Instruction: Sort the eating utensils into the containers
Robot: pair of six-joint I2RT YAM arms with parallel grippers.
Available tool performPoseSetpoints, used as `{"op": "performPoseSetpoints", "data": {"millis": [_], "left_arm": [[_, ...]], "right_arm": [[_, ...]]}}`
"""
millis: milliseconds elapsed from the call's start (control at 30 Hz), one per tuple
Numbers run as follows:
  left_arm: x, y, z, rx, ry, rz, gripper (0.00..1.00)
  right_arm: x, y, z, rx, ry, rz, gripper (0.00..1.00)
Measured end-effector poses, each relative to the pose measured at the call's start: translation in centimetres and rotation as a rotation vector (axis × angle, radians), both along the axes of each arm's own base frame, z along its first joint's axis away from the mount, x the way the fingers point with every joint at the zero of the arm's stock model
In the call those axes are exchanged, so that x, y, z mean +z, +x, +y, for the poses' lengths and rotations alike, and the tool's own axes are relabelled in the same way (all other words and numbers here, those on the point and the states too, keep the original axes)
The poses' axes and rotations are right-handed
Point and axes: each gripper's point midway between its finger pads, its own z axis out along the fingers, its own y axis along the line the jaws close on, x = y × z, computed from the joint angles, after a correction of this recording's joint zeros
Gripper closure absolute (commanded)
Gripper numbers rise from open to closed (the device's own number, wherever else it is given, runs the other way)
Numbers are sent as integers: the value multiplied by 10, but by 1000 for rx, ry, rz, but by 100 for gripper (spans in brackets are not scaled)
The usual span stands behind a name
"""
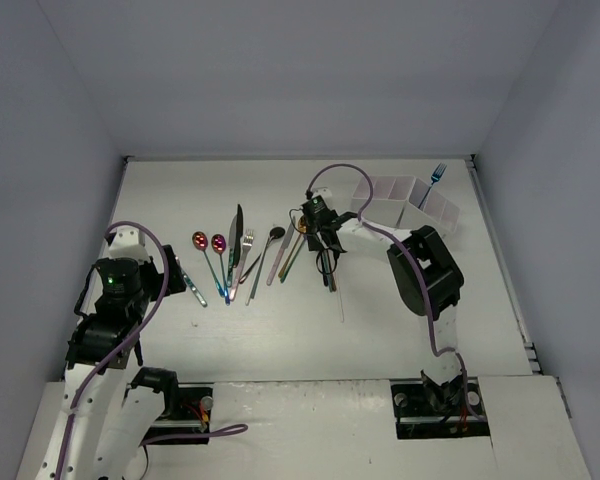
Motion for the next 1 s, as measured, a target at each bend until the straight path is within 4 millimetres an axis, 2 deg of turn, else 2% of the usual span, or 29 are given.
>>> {"op": "performPoseSetpoints", "data": {"millis": [333, 633, 1000], "left_arm": [[0, 0, 0, 0, 0, 0, 7], [-1, 0, 0, -1, 0, 3, 7], [-1, 0, 0, -1, 1, 3, 7]], "right_arm": [[1, 3, -13, -32, -54, -23, 59], [26, 0, -12, -13, -56, -63, 62], [22, -4, -3, 20, -25, -33, 69]]}}
